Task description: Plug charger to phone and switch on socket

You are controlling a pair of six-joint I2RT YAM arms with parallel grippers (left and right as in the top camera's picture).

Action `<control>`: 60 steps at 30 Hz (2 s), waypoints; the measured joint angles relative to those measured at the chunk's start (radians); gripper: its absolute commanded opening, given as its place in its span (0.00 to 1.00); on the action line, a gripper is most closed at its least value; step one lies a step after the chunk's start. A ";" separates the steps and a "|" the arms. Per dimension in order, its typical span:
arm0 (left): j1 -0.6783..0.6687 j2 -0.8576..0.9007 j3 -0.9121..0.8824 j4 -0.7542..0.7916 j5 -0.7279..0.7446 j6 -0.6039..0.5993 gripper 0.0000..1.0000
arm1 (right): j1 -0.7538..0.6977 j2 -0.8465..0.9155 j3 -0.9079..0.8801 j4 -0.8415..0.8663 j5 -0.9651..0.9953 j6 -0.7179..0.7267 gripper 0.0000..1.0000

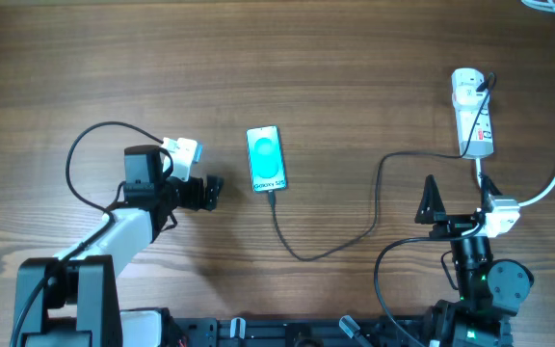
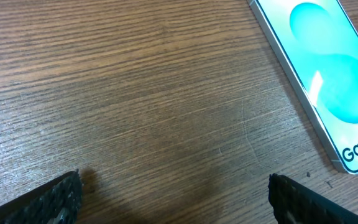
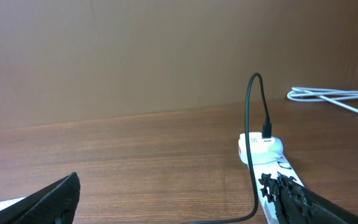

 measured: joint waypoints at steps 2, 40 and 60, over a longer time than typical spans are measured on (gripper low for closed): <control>0.000 -0.002 -0.019 0.032 0.002 0.003 1.00 | 0.000 0.000 0.000 0.000 0.000 0.000 1.00; 0.009 -0.316 -0.397 0.263 -0.023 -0.053 1.00 | 0.000 0.000 0.000 0.000 0.000 0.000 1.00; 0.009 -0.686 -0.439 -0.090 -0.048 -0.094 1.00 | 0.000 0.000 0.000 0.000 0.000 0.000 1.00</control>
